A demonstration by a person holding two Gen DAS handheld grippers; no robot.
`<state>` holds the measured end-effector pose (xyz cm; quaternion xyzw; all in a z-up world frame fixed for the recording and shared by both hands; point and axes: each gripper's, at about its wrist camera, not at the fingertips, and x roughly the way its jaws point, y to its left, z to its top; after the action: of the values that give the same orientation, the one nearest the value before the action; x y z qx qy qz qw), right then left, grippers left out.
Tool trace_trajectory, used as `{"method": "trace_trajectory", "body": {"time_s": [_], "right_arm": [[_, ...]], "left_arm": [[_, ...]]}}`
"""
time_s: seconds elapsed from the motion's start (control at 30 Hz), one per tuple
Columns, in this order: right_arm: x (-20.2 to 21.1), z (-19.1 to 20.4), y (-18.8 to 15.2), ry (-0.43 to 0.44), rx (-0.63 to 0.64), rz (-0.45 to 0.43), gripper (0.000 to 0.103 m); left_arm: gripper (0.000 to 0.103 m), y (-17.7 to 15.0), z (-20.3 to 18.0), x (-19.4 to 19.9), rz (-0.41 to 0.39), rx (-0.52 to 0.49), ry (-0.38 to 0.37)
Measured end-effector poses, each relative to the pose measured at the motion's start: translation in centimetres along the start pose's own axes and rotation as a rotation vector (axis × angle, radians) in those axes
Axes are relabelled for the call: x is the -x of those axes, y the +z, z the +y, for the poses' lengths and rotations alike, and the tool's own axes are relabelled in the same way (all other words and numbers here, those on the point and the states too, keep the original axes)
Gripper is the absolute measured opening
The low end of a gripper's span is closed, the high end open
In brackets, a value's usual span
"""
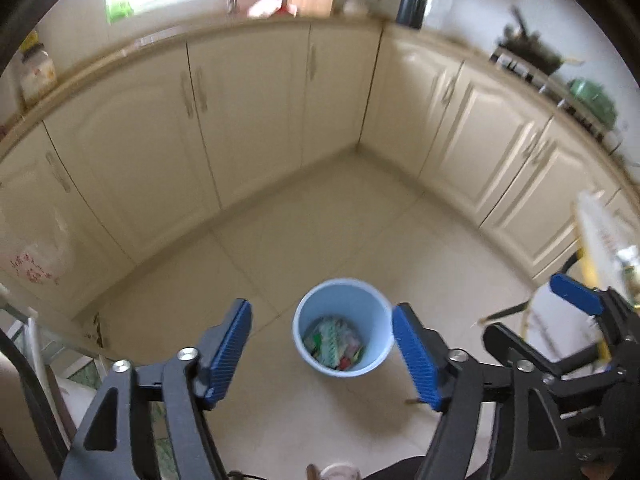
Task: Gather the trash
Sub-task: 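Move both tools back toward the table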
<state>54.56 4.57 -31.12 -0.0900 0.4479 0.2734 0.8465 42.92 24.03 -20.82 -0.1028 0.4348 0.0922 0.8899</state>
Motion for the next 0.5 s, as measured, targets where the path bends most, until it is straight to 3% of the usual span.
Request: {"method": "trace_trajectory", "body": {"time_s": [0.23,0.5], "right_arm": [[11.1,1.5,-0.7,-0.057,0.014,-0.175,0.103],[25.4,1.3,-2.8,-0.202,0.002,-0.41,0.103]], "left_arm": [[0.084,-3.7,-6.0,11.8,-0.228,-0.055,-0.045],[0.102,-13.2,-11.1,23.4,-0.555,-0.112,-0.103]]}}
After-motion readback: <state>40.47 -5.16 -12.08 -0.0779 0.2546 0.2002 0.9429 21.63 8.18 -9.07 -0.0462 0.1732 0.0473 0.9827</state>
